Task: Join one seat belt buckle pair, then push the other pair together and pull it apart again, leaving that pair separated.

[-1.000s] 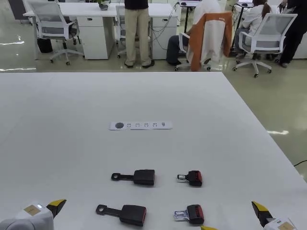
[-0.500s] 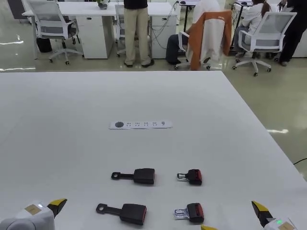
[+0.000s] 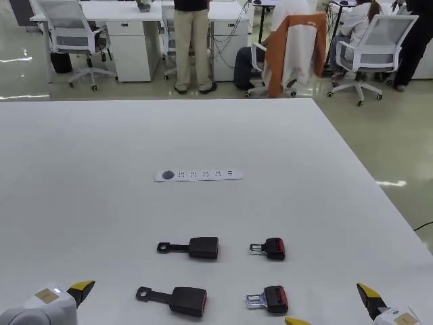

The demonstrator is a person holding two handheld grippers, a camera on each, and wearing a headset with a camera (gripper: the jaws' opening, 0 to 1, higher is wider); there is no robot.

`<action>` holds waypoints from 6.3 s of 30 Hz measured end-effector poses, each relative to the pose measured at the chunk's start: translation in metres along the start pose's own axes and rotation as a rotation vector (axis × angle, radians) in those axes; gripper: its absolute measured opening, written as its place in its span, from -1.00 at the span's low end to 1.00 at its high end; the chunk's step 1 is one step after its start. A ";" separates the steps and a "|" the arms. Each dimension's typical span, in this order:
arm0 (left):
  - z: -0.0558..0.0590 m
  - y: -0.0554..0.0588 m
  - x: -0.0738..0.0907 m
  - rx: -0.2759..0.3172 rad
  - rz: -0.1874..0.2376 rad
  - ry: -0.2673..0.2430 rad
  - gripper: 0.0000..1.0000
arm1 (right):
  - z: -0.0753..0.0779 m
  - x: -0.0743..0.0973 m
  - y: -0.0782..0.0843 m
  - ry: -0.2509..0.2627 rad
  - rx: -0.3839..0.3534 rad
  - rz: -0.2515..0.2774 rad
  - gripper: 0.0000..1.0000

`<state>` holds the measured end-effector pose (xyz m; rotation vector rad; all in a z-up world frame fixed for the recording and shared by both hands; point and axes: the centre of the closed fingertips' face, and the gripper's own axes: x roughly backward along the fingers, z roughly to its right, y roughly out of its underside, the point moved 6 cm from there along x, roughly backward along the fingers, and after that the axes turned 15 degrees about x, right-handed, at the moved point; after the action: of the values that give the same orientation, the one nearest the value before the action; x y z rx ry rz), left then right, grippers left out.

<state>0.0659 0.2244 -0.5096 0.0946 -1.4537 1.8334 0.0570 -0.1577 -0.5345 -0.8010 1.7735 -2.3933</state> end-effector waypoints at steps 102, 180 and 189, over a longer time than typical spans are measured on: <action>-0.002 0.036 -0.142 -0.322 -0.424 0.407 0.68 | -0.025 -0.127 0.044 -0.650 0.275 -0.173 0.60; -0.016 0.046 -0.174 -0.646 -0.630 0.391 -0.35 | -0.041 -0.152 0.053 -0.911 0.626 -0.296 -0.35; -0.017 0.046 -0.175 -0.648 -0.644 0.382 -0.35 | -0.061 -0.159 0.048 -0.926 0.626 -0.271 -0.35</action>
<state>0.1664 0.1461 -0.6396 -0.0983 -1.4461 0.7701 0.1556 -0.0657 -0.6490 -1.6930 0.5626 -1.9329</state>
